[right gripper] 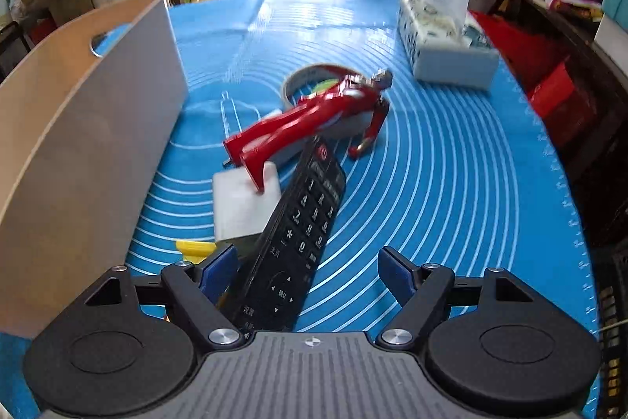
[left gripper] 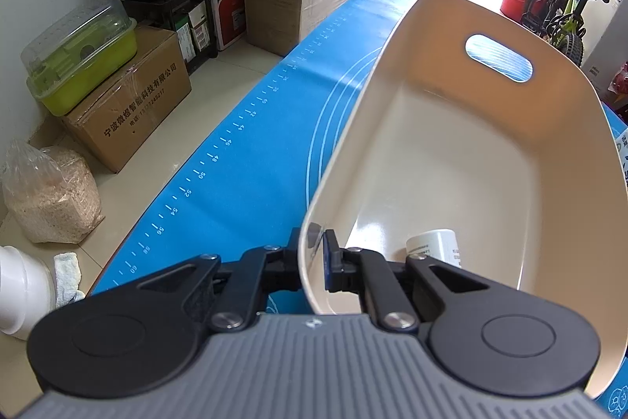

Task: Organize rigid objects
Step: 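Move the right tool back and grasp the black TV remote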

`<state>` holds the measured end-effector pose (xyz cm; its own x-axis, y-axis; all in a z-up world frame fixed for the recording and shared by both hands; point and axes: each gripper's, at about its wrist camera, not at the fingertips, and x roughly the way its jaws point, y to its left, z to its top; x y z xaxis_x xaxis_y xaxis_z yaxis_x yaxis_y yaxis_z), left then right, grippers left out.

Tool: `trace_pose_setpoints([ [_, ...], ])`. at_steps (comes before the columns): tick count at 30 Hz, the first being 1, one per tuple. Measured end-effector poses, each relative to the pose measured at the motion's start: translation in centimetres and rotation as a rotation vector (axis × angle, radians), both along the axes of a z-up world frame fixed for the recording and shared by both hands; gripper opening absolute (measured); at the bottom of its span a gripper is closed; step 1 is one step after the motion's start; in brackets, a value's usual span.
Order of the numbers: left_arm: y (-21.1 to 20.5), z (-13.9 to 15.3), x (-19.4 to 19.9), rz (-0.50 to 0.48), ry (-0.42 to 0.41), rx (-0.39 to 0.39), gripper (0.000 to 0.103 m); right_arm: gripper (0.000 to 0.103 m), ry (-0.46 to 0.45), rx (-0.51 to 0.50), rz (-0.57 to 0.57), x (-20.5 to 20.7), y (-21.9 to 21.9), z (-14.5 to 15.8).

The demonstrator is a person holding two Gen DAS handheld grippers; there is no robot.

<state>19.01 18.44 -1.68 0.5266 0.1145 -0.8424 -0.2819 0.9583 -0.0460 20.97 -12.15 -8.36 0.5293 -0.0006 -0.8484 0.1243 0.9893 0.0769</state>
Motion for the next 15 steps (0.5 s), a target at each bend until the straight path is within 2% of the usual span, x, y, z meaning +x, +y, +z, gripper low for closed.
trace_pose_setpoints([
  [3, -0.1, 0.0, 0.0, 0.001, 0.001, 0.001, 0.012, 0.079, 0.03, -0.03, -0.027, 0.0, -0.1, -0.1],
  [5, -0.1, 0.0, 0.1, 0.002, 0.001, 0.001, 0.012, 0.072, 0.045, -0.051, -0.03, -0.2, -0.2, -0.3],
  [6, -0.1, 0.0, 0.1, 0.002, 0.001, 0.0, 0.012, 0.064, 0.05, -0.032, -0.024, -0.3, -0.3, -0.6],
  [11, 0.2, 0.1, 0.0, 0.007, 0.002, -0.009, 0.012, 0.057, 0.023, -0.047, -0.013, -0.7, -0.1, -0.6],
  [12, 0.2, 0.1, 0.0, 0.008, 0.002, -0.01, 0.012, 0.052, 0.019, -0.051, -0.017, -0.8, -0.2, -0.5],
  [15, 0.2, 0.1, 0.0, 0.008, 0.003, -0.009, 0.012, 0.047, -0.013, 0.017, -0.027, -1.1, -1.0, -0.1],
])
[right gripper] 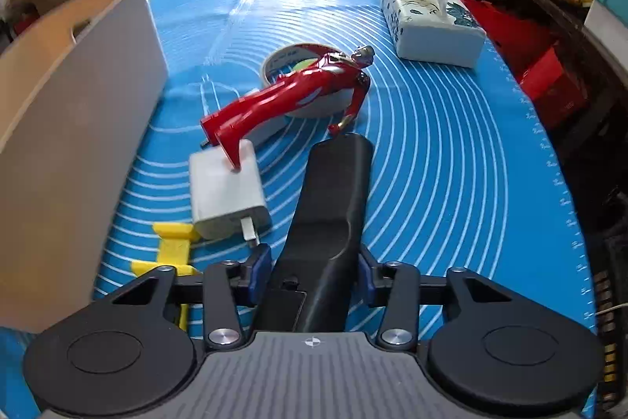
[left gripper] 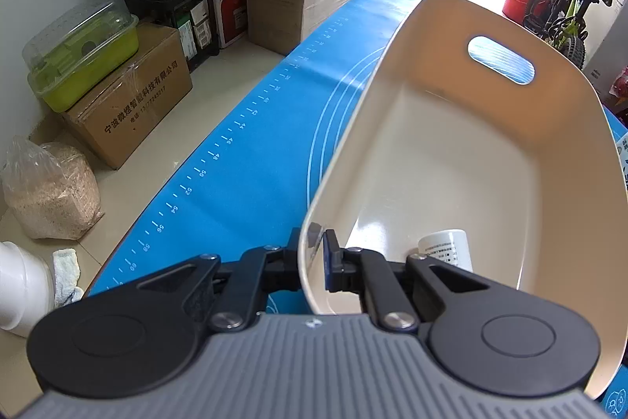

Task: Organize rigid objects
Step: 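Move the right tool back and grasp the black TV remote, then lift the remote with the right tool and lower it into the basket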

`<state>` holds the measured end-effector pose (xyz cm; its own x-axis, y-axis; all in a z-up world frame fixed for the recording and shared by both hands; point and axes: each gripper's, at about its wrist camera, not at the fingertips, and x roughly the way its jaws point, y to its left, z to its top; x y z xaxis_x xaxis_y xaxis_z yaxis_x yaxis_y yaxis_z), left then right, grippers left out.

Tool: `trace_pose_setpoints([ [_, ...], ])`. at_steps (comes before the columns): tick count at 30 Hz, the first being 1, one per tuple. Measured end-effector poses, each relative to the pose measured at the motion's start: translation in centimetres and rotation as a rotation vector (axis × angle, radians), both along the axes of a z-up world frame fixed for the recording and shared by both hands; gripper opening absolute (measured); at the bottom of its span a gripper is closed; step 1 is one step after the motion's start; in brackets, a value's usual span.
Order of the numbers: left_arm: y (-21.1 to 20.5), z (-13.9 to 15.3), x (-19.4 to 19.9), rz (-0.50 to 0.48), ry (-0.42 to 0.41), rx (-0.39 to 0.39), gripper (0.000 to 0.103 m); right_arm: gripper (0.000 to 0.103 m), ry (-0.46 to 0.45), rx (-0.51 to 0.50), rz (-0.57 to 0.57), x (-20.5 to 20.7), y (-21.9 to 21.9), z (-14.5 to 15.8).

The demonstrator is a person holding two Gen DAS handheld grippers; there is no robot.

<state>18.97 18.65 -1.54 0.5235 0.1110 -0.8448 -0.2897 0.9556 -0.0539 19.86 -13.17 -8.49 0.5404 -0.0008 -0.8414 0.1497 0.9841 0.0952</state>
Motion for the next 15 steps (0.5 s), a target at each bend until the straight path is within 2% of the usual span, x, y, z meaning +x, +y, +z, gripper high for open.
trace_pose_setpoints([
  [4, -0.02, -0.01, 0.01, 0.0, 0.0, -0.001, 0.012, 0.032, -0.03, 0.068, 0.027, -0.1, -0.5, 0.92],
  [15, -0.07, -0.04, -0.01, 0.005, -0.001, -0.004, 0.012, 0.033, 0.0, 0.117, -0.016, 0.64, -0.88, 0.94],
])
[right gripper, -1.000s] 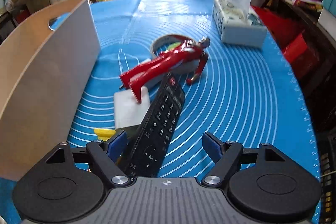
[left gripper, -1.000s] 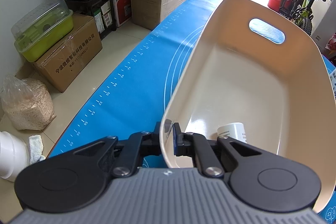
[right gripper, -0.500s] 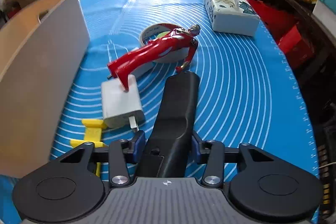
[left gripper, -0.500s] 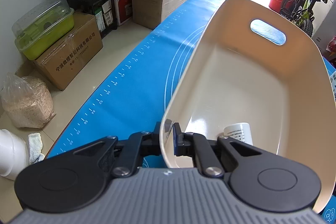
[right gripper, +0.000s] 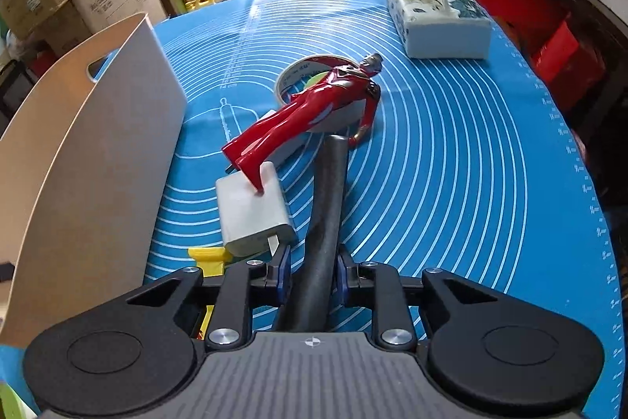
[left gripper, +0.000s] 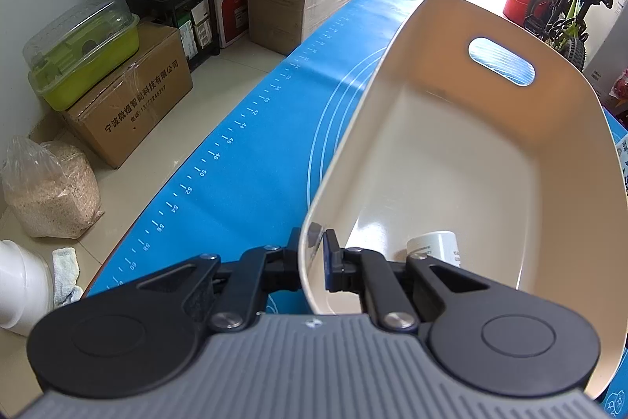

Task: Organize rigid objects
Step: 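Lift the remote with the right tool and lower it into the basket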

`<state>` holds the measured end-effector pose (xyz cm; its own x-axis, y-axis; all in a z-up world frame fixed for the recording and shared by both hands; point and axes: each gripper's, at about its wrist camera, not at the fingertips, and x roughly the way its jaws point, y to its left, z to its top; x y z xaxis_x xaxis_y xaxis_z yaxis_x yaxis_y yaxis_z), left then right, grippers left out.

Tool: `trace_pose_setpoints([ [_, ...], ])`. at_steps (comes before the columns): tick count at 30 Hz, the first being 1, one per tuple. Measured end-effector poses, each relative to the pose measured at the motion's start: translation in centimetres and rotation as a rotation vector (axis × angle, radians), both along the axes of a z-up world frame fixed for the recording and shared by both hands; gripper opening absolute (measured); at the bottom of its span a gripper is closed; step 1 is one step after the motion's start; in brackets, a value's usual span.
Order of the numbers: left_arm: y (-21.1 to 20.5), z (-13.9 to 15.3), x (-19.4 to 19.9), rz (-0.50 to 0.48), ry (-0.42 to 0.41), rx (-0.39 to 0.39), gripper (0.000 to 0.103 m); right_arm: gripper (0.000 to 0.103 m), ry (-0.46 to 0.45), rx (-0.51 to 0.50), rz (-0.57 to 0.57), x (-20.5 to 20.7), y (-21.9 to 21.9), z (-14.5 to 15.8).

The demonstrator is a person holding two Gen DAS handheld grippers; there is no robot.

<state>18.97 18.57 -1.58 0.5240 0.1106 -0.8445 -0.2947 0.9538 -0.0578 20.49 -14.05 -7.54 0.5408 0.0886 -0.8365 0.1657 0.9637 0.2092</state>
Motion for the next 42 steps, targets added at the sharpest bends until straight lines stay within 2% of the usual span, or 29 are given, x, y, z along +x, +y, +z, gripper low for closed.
trace_pose_setpoints([
  [7, 0.0, 0.0, 0.0, 0.0, 0.0, 0.0, 0.012, 0.034, 0.009, -0.037, 0.023, 0.2, 0.3, 0.2],
  [8, 0.0, 0.0, 0.0, 0.001, 0.0, -0.001, 0.012, 0.036, 0.011, -0.042, 0.019, 0.2, 0.3, 0.2],
  [10, 0.0, 0.0, 0.0, 0.001, 0.0, 0.0, 0.012, 0.05, 0.014, -0.061, 0.013, 0.2, 0.3, 0.1],
  [12, 0.0, 0.0, 0.0, 0.001, 0.0, 0.0, 0.012, 0.056, 0.019, -0.06, 0.005, 0.3, -0.1, 0.0],
  [17, 0.0, 0.0, 0.1, 0.004, 0.001, -0.001, 0.012, 0.047, -0.005, -0.019, 0.017, 0.2, -0.8, -0.1],
  [21, 0.0, 0.0, 0.1, 0.004, 0.001, 0.0, 0.012, 0.027, -0.057, 0.038, 0.064, -0.2, -0.5, 0.4],
  [25, 0.0, 0.0, 0.1, 0.004, 0.001, -0.001, 0.012, 0.031, -0.043, -0.076, 0.117, 0.2, 1.3, 0.2],
  [33, -0.1, 0.0, 0.1, 0.008, 0.0, -0.006, 0.012, 0.032, 0.048, -0.001, 0.09, 0.6, 0.9, -0.9],
  [42, -0.1, 0.0, 0.1, 0.009, 0.0, -0.008, 0.012, 0.03, -0.017, 0.006, 0.034, -0.6, 0.3, -0.2],
])
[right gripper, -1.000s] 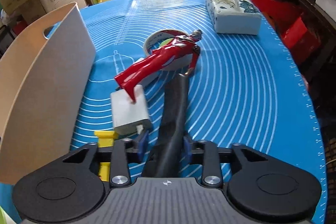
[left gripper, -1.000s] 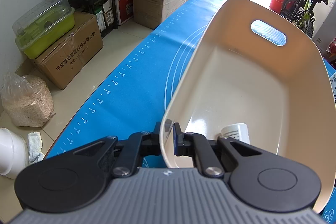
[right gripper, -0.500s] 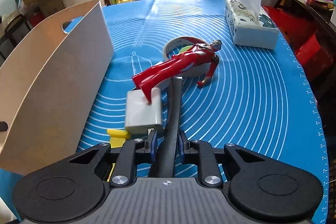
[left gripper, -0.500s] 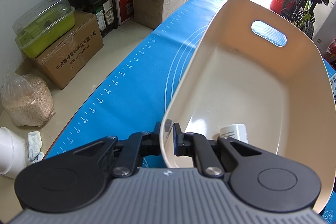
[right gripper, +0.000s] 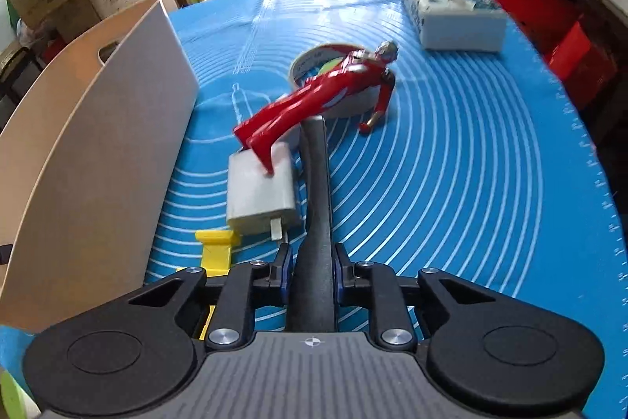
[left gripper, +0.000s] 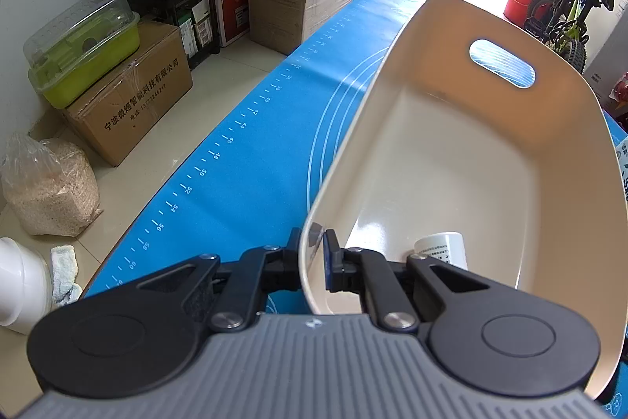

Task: Organize rigid objects
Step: 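Lift the remote with the right tool and lower it into the basket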

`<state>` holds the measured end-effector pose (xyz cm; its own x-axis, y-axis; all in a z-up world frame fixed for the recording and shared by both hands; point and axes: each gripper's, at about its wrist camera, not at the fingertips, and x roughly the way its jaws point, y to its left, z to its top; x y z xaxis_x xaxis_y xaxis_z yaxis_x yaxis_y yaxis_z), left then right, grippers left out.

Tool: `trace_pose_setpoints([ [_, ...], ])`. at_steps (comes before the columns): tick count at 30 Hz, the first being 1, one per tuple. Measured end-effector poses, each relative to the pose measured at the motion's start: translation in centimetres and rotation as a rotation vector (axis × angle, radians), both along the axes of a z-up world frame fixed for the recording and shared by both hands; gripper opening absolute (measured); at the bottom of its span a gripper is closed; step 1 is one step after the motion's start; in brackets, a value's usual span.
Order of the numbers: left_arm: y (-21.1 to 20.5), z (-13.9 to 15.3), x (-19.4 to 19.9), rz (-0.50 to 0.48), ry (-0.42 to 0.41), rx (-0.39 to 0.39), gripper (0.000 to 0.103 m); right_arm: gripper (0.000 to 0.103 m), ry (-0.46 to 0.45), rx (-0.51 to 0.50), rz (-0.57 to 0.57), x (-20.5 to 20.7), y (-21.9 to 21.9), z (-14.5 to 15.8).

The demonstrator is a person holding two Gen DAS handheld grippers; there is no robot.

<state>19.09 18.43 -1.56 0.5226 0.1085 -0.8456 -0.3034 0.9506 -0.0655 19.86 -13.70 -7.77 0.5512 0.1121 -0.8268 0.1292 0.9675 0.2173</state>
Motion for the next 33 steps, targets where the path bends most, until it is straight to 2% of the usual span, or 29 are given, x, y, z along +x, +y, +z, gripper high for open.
trace_pose_setpoints([
  [6, 0.1, 0.0, 0.0, 0.001, 0.0, -0.002, 0.012, 0.03, -0.053, 0.019, -0.017, -0.6, -0.8, 2.7],
  [12, 0.1, 0.1, 0.1, -0.002, 0.002, 0.001, 0.012, 0.03, -0.181, 0.063, -0.012, -1.1, -1.1, 8.0],
  [15, 0.0, 0.1, 0.1, -0.006, 0.005, 0.006, 0.012, 0.03, -0.242, 0.091, 0.028, -0.8, 0.1, 10.8],
  [19, 0.1, 0.1, 0.1, -0.007, 0.006, 0.007, 0.012, 0.03, -0.289, 0.114, 0.135, 0.6, 3.3, 13.3],
  [25, 0.1, 0.1, 0.1, -0.009, 0.006, 0.007, 0.012, 0.03, -0.304, 0.1, 0.278, 2.7, 9.6, 14.4],
  [33, 0.1, 0.1, 0.1, -0.013, 0.006, 0.007, 0.012, 0.03, -0.241, 0.06, 0.374, 4.4, 17.0, 12.3],
])
